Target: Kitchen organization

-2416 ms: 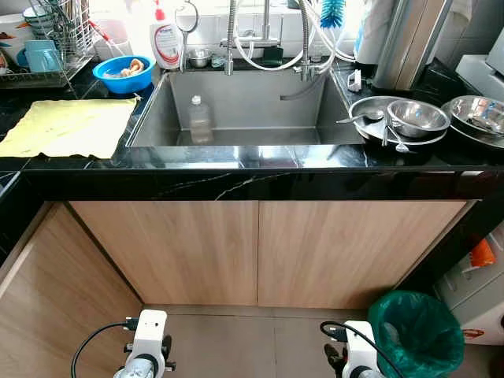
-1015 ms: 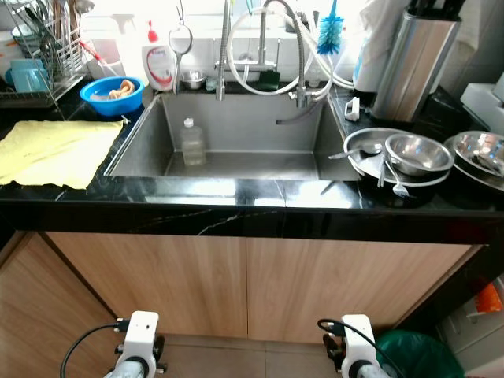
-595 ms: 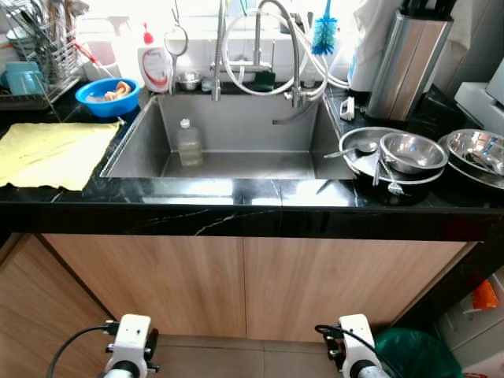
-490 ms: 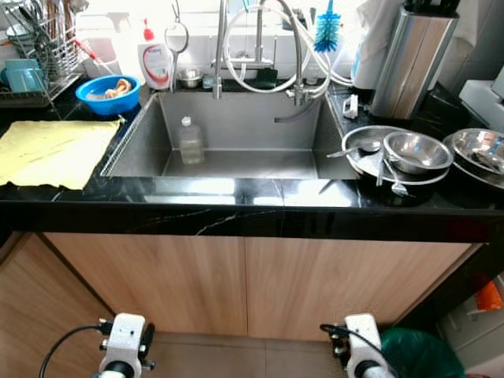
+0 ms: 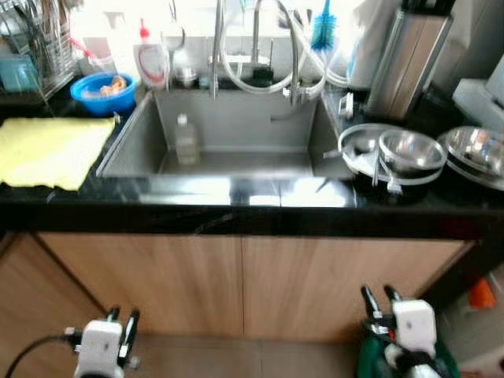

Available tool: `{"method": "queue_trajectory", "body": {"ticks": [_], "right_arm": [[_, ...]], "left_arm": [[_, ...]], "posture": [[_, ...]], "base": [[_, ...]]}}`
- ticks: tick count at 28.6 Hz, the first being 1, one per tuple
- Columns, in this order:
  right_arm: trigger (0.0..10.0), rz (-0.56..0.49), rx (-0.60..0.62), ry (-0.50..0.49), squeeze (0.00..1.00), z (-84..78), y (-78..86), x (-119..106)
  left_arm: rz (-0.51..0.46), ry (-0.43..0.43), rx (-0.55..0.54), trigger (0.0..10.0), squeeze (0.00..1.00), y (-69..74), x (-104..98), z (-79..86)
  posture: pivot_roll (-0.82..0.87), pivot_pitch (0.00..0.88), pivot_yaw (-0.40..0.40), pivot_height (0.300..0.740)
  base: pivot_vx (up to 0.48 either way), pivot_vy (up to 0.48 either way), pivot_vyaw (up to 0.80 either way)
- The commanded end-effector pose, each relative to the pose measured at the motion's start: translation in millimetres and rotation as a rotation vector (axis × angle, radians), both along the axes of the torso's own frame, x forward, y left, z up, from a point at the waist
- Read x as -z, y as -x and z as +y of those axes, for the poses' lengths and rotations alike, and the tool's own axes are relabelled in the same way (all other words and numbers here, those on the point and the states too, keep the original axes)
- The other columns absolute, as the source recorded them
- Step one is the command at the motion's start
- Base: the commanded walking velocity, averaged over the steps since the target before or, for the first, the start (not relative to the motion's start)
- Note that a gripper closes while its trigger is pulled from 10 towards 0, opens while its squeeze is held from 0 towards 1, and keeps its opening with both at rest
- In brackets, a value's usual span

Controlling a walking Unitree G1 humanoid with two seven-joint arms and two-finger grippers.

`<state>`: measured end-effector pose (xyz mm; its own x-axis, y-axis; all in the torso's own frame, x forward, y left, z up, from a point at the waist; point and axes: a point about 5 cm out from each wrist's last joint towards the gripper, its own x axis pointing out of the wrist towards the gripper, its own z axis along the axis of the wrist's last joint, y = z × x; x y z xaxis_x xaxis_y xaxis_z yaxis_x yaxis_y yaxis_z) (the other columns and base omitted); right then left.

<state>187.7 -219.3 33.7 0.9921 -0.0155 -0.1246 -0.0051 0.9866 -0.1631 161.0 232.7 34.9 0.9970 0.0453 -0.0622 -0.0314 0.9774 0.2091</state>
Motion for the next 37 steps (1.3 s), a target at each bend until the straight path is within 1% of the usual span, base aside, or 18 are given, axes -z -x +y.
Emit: {"method": "queue_trajectory", "body": {"ticks": [1, 4, 7, 9, 12, 13, 14, 15, 16, 17, 18, 19, 22, 23, 25, 30, 31, 37], "right_arm": [[10.0, -0.019, 0.033, 0.003, 0.0, -3.5, -0.8, -6], [10.0, -0.055, 0.055, 0.016, 0.0, -7.6, -2.8, -17], [10.0, -0.099, 0.044, 0.027, 0.0, -3.9, -10.9, -44], [10.0, -0.101, 0.044, 0.03, 0.0, -3.6, -11.3, -46], [10.0, -0.165, 0.08, 0.034, 0.0, -5.8, -22.3, -71], [10.0, -0.207, 0.086, 0.026, 0.0, -5.4, -31.1, -83], [10.0, -0.207, 0.086, 0.026, 0.0, -5.4, -31.1, -83], [10.0, -0.218, 0.082, 0.025, 0.0, -4.6, -34.0, -86], [10.0, -0.22, 0.073, 0.022, 0.0, -1.8, -38.8, -88], [10.0, -0.218, 0.07, 0.019, 0.0, -0.5, -40.6, -89], [10.0, -0.211, 0.077, 0.02, 0.0, -0.3, -45.3, -85], [10.0, -0.206, 0.081, 0.021, 0.0, -0.4, -46.0, -85], [10.0, -0.221, 0.075, -0.004, 0.0, 4.0, -55.7, -91], [10.0, -0.221, 0.075, -0.004, 0.0, 4.0, -55.7, -91], [10.0, -0.235, 0.054, -0.014, 0.0, 10.1, -67.4, -99], [10.0, -0.236, 0.044, -0.041, 0.0, 11.7, -69.6, -101], [10.0, -0.236, 0.044, -0.048, 1.0, 11.8, -69.5, -101], [10.0, -0.245, 0.079, -0.062, 1.0, 10.8, -72.5, -102]], "left_arm": [[-0.037, 0.009, -0.026, 10.0, 0.0, -3.3, -10, 3.3], [-0.104, 0.033, -0.077, 10.0, 0.0, -6.4, -30, 6.1], [-0.163, 0.026, -0.081, 10.0, 0.0, -10.6, -53, 4.4], [-0.166, 0.025, -0.08, 10.0, 0.0, -10.6, -55, 4.0], [-0.222, 0.03, -0.096, 10.0, 0.0, -19.5, -75, 2.1], [-0.278, 0.036, -0.094, 10.0, 0.0, -30.6, -90, -2.2], [-0.278, 0.036, -0.094, 10.0, 0.0, -30.6, -90, -2.2], [-0.294, 0.042, -0.09, 10.0, 0.0, -34.5, -95, -4.3], [-0.309, 0.052, -0.076, 10.0, 0.0, -41.8, -101, -10.0], [-0.312, 0.055, -0.07, 10.0, 0.0, -44.4, -103, -12.3], [-0.321, 0.049, -0.05, 10.0, 0.0, -52.0, -105, -17.9], [-0.32, 0.047, -0.046, 10.0, 0.0, -53.4, -106, -19.2], [-0.337, 0.079, -0.055, 10.0, 0.0, -65.7, -111, -26.3], [-0.337, 0.079, -0.055, 10.0, 0.0, -65.7, -111, -26.3], [-0.366, 0.112, -0.04, 10.0, 0.0, -82.0, -119, -37.0], [-0.369, 0.125, -0.021, 10.0, 0.0, -88.4, -122, -44.5], [-0.365, 0.129, -0.018, 10.0, 0.0, -88.9, -121, -45.7], [-0.348, 0.139, -0.004, 10.0, 0.0, -91.2, -120, -49.9]], "posture": [[-0.08, 0.0, 0.003, 0.74], [-0.07, 0.0, -0.006, 0.74], [-0.07, 0.0, -0.01, 0.74], [-0.07, 0.0, -0.01, 0.74], [-0.07, 0.0, -0.014, 0.74], [-0.07, 0.0, -0.015, 0.74], [-0.07, 0.0, -0.015, 0.74], [-0.07, 0.0, -0.015, 0.74], [-0.08, 0.0, -0.017, 0.74], [-0.08, 0.0, -0.017, 0.74], [-0.08, 0.0, -0.018, 0.74], [-0.08, 0.0, -0.018, 0.74], [-0.09, 0.0, -0.013, 0.74], [-0.09, 0.0, -0.013, 0.74], [-0.1, 0.0, -0.016, 0.74], [-0.1, 0.0, -0.017, 0.74], [-0.11, 0.0, -0.015, 0.74], [-0.1, 0.0, -0.009, 0.74]], "base": [[0.0, 0.0, 0.0], [0.0, 0.0, 0.0], [0.0, 0.0, 0.0], [0.0, 0.0, 0.0], [0.0, 0.0, 0.0], [0.0, 0.0, 0.0], [0.0, 0.0, 0.0], [0.0, 0.0, 0.0], [0.0, 0.0, 0.0], [0.0, 0.0, 0.0], [0.0, 0.0, 0.0], [0.0, 0.0, 0.0], [0.0, 0.0, 0.0], [0.0, 0.0, 0.0], [0.0, 0.0, 0.0], [0.0, 0.0, 0.0], [0.0, 0.0, 0.0], [0.0, 0.0, 0.0]]}}
